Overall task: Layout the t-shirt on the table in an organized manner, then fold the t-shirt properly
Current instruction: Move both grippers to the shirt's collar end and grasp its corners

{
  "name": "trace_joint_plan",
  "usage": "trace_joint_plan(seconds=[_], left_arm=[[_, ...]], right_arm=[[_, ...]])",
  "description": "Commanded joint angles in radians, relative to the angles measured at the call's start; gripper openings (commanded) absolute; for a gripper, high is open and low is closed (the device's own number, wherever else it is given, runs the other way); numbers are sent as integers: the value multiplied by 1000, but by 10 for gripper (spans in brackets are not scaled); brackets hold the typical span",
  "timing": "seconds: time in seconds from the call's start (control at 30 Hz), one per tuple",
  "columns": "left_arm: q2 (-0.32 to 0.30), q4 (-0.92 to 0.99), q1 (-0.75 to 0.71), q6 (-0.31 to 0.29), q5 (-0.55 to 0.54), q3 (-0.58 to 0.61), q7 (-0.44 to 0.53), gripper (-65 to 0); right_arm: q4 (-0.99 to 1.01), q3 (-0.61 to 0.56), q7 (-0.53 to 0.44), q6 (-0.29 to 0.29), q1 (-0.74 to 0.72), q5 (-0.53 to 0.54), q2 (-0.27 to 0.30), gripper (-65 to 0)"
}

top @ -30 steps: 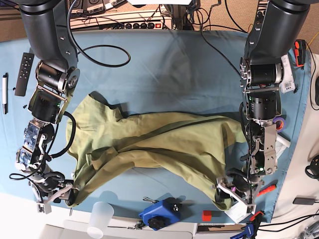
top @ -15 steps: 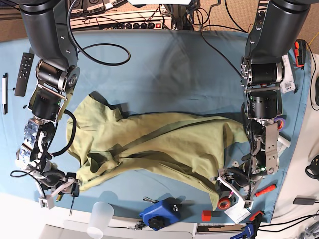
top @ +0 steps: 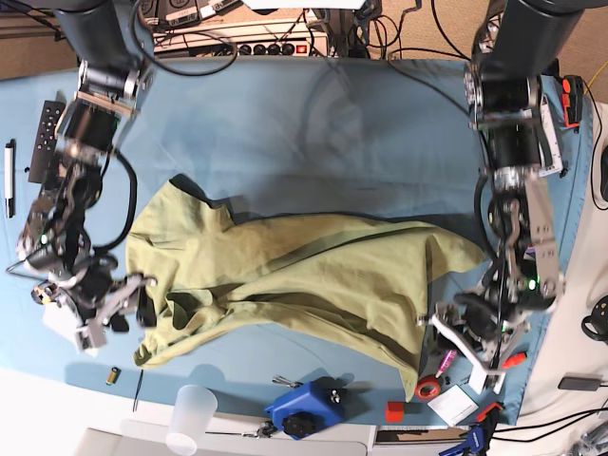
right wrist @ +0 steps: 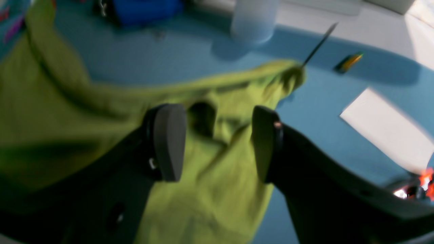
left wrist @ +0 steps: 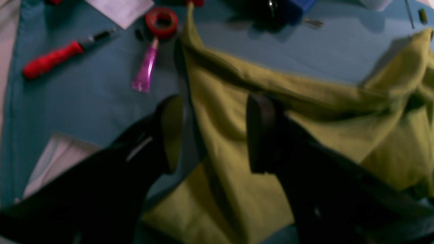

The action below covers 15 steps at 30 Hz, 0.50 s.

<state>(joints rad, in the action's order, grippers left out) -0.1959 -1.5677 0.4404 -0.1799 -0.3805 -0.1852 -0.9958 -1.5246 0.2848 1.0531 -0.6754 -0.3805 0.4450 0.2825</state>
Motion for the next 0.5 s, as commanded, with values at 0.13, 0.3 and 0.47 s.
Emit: trace_joint_plan(seconds=[0.13,0.3,0.47], left_arm=[[-6,-126,-84,8,14,-3,-9,-363],[-6,-203,-178,8,14,-3,-32,-363],[-6,-293,-253,8,22,-3,-38,-363]], right_arm=[[-79,62,34,34,105,80,14,-332],[-79,154,77,40,242,181,14,-332],[-79,196,84,18,385,230,14,-332]])
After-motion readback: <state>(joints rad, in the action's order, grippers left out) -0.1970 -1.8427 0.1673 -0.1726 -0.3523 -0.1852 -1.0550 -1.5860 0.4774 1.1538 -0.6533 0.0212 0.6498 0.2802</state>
